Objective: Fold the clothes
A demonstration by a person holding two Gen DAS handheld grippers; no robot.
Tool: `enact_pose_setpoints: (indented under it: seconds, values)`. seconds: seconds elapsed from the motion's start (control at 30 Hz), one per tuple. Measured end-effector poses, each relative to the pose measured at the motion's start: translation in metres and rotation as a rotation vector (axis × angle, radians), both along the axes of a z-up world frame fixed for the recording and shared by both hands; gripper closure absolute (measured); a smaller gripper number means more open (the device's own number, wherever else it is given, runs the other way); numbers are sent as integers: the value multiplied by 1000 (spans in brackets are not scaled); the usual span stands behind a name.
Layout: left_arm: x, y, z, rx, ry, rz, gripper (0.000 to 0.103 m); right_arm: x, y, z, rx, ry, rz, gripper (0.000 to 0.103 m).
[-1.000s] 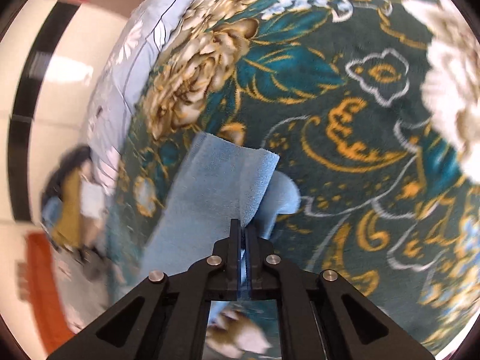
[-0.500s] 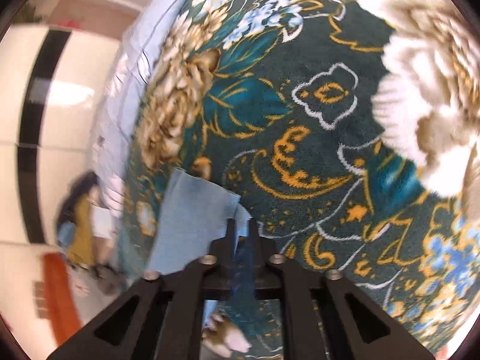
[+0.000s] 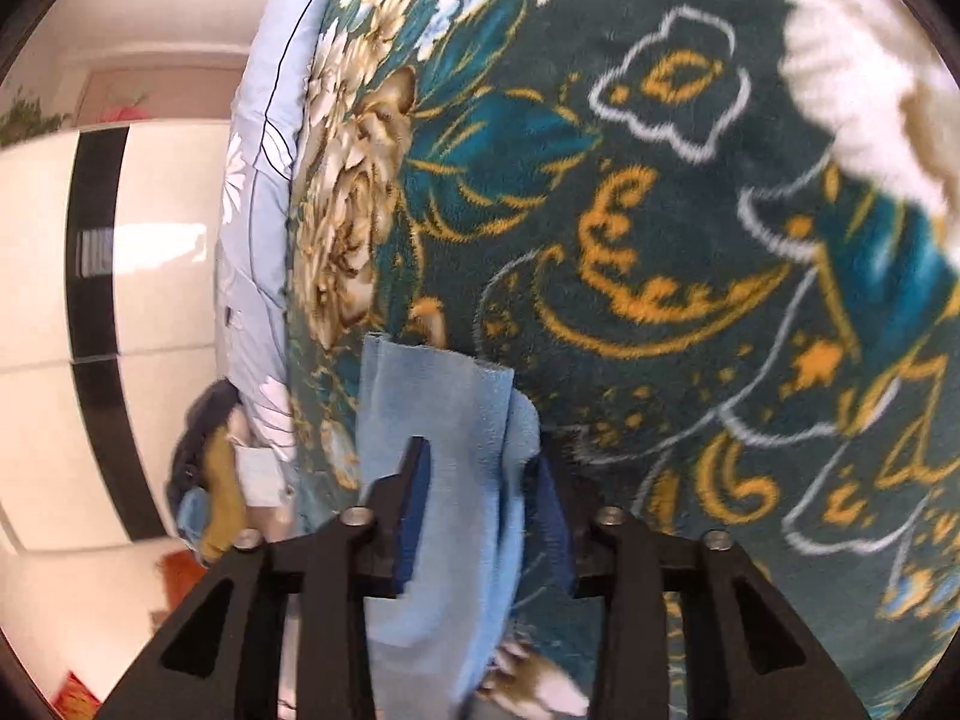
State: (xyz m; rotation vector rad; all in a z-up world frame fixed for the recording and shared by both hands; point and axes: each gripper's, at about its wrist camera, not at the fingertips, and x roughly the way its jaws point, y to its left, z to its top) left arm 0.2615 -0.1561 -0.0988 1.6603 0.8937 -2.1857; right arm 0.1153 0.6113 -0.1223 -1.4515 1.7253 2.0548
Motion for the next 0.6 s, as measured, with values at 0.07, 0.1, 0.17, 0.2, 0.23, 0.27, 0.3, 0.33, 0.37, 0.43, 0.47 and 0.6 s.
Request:
enact_pose_setpoints:
  seconds: [0.07,0.1,0.17,0.2,0.23,0.27,0.3,0.33,0.37,0.43,0.47,0.6]
  values:
    - [3,1,3,1,3,-5,68,-4,-3,10,59,17,33,95]
    - [2,2,4,2,4,-8,68,-7,-4,18,95,47,54,95]
    - [0,3,5,2,8,-13,68,-3,0,21,103,57,58,96]
    - [-1,3,6,0,10,-16,68,-1,3,21,103,59,58,96]
    - [-1,3,7,-3,13,-20,68,1,6,22,104,61,58,96]
    - [-2,3,8,-6,12,-21,68,3,8,22,104,63,58,96]
    - [-3,3,8,-7,13,-22,68,6,11,23,105,65,57,95]
    - [-4,3,8,-8,13,-22,68,8,14,23,106,67,57,94]
    - [-4,3,8,-9,14,-23,68,10,16,23,106,69,57,94]
    - [-5,4,7,-17,13,-28,66,14,22,24,107,73,57,93]
    - [-6,6,7,-22,8,-34,65,17,25,25,108,75,56,93]
    - [-13,15,1,-38,-17,-63,64,22,29,23,98,74,59,77]
